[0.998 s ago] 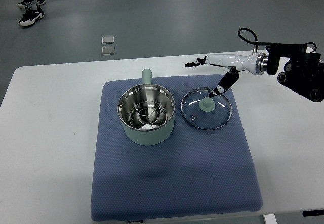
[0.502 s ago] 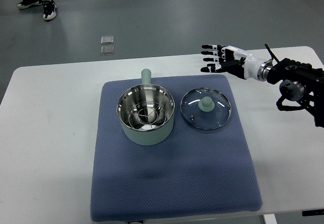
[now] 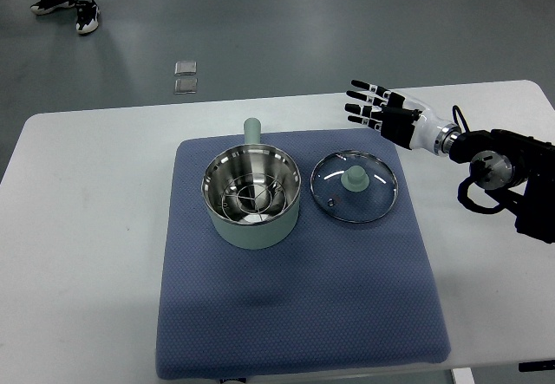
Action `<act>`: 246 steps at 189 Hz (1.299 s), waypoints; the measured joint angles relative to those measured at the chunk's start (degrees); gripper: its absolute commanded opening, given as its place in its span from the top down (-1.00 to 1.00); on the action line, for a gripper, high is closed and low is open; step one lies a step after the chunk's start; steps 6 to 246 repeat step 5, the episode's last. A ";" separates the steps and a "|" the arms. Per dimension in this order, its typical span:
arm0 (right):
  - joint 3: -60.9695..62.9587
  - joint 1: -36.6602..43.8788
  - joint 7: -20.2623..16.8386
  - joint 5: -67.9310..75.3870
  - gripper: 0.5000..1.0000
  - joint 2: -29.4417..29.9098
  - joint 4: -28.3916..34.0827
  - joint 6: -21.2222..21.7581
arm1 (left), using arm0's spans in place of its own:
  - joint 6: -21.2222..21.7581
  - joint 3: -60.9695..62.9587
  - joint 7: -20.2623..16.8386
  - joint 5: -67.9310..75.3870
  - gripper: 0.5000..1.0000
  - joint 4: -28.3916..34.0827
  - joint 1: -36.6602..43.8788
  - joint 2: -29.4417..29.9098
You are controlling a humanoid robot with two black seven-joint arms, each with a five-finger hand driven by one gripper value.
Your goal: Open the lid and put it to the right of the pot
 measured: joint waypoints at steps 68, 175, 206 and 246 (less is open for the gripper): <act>0.70 -0.41 0.00 -0.18 -0.73 0.04 0.07 0.04 | 0.00 0.00 0.00 0.00 -1.00 -0.02 -0.01 0.00; 0.70 -0.41 0.00 -0.18 -0.73 0.04 0.07 0.04 | 0.00 0.00 0.00 0.00 -1.00 -0.02 -0.01 0.00; 0.70 -0.41 0.00 -0.18 -0.73 0.04 0.07 0.04 | 0.00 0.00 0.00 0.00 -1.00 -0.02 -0.01 0.00; 0.70 -0.41 0.00 -0.18 -0.73 0.04 0.07 0.04 | 0.00 0.00 0.00 0.00 -1.00 -0.02 -0.01 0.00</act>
